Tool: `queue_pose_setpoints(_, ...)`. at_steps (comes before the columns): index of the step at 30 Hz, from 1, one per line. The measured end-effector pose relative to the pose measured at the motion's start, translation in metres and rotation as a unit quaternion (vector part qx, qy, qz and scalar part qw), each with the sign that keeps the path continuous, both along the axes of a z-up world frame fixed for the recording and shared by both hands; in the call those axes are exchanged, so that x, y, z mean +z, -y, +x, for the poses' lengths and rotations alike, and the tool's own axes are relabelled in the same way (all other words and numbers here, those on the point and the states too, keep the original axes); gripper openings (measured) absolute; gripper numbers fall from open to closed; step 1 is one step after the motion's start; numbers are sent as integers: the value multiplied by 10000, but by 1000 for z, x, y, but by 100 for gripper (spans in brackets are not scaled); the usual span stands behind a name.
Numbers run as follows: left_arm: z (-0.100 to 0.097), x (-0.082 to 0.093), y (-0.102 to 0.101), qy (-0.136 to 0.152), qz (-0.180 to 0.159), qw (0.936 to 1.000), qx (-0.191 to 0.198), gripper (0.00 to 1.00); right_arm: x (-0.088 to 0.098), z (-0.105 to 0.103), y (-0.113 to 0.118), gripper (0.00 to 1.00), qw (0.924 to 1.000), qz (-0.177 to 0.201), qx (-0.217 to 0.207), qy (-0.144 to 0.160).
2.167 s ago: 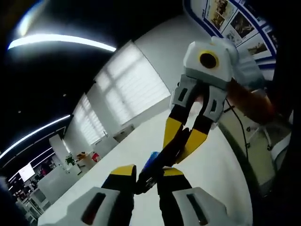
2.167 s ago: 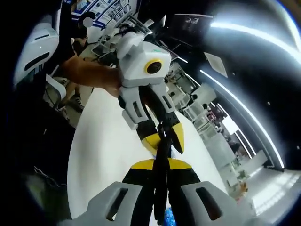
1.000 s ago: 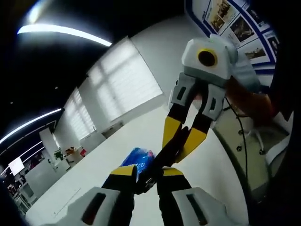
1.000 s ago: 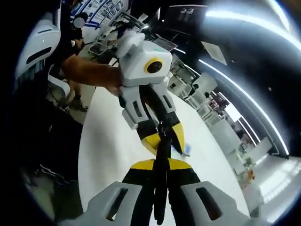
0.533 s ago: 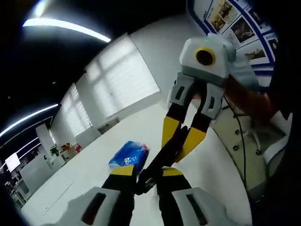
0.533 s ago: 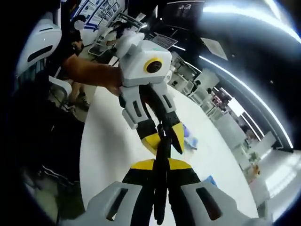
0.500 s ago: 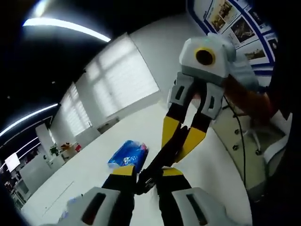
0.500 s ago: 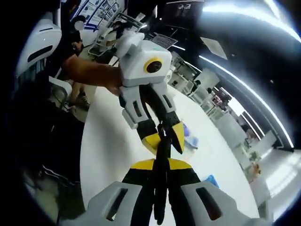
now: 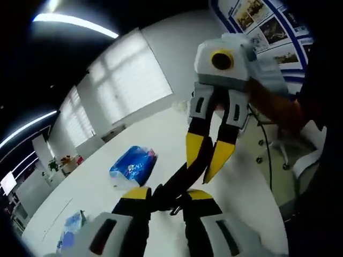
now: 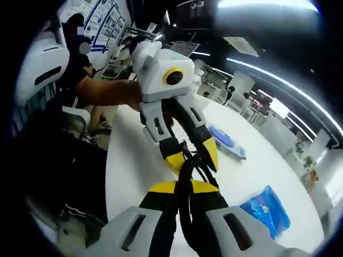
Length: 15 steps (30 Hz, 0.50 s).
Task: Arrange the tabletop items into an orderly group along one side of the table until the central work area is clear of visible clutter.
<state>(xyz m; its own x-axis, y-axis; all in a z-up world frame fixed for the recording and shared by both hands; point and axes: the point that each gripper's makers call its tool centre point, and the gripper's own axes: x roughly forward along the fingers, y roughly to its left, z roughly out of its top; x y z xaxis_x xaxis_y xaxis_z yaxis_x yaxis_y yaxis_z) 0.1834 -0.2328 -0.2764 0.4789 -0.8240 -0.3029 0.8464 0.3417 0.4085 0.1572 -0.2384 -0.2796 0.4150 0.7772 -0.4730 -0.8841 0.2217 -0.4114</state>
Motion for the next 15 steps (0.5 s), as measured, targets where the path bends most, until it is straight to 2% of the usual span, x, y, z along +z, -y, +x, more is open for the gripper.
queue_pose_setpoints(2,1,0,-1,13,-23,10000,23,22,-2,0,0,4,9999,42,-5,-107)
queue_pose_setpoints(3,1,-2,-1,-14,8,10000,9,22,-4,-3,-2,4,9993,146,14,-341)
queue_pose_setpoints(9,-5,-17,-2,-178,218,9995,-115,28,-18,-4,-2,7,9980,85,32,-623)
queue_pose_setpoints(11,-5,-22,-3,-136,343,9993,-103,30,-23,-5,-3,7,9977,55,44,-669)
queue_pose_setpoints(13,-9,-28,-4,-384,391,9984,-145,31,-32,-9,-3,9,9957,-37,84,-925)
queue_pose_setpoints(14,-8,-30,-6,-451,426,9980,-134,32,-36,-12,-4,11,9931,-5,75,-1167)
queue_pose_setpoints(15,-7,-31,-7,-445,470,9978,-123,32,-35,-10,-2,13,9931,35,27,-1176)
